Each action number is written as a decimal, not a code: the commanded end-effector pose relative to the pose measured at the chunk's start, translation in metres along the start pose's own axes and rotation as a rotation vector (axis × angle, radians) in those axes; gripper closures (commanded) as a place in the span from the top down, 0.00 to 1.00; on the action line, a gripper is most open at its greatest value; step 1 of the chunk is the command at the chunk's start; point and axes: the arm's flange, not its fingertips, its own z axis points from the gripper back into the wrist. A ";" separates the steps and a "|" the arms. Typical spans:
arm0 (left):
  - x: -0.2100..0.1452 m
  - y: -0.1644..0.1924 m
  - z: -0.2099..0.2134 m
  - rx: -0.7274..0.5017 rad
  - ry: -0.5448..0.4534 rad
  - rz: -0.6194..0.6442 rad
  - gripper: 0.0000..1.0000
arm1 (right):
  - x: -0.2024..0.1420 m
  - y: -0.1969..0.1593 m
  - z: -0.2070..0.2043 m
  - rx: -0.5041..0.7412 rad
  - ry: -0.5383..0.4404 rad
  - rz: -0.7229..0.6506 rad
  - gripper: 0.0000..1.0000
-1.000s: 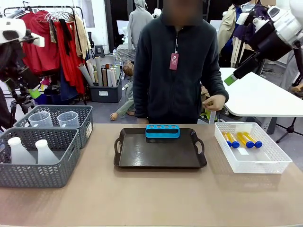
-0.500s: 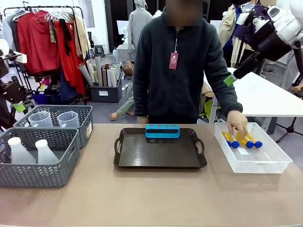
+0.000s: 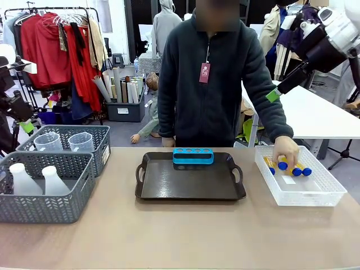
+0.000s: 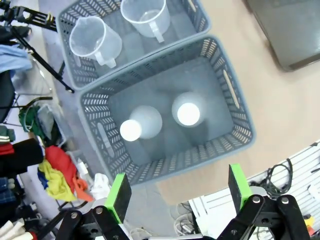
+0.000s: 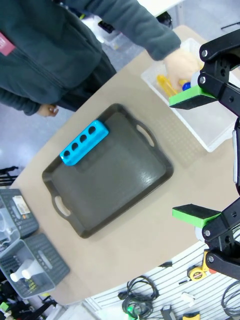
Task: Prepare the laboratory tools.
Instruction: Pick up one Small flask and place it on the Handle tray.
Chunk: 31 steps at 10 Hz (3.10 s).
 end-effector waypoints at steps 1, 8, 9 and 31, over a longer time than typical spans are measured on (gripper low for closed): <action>0.000 0.001 0.003 -0.008 0.004 0.002 1.00 | 0.000 0.000 0.001 0.001 -0.005 0.001 1.00; 0.009 0.049 -0.043 0.042 0.074 0.232 1.00 | 0.000 0.000 0.001 0.001 -0.005 0.001 1.00; 0.009 0.057 -0.052 0.026 0.088 0.264 1.00 | 0.000 0.000 0.001 0.001 -0.005 0.001 1.00; -0.006 0.103 -0.200 0.027 0.243 0.329 0.00 | 0.000 0.000 0.001 0.001 -0.005 0.001 1.00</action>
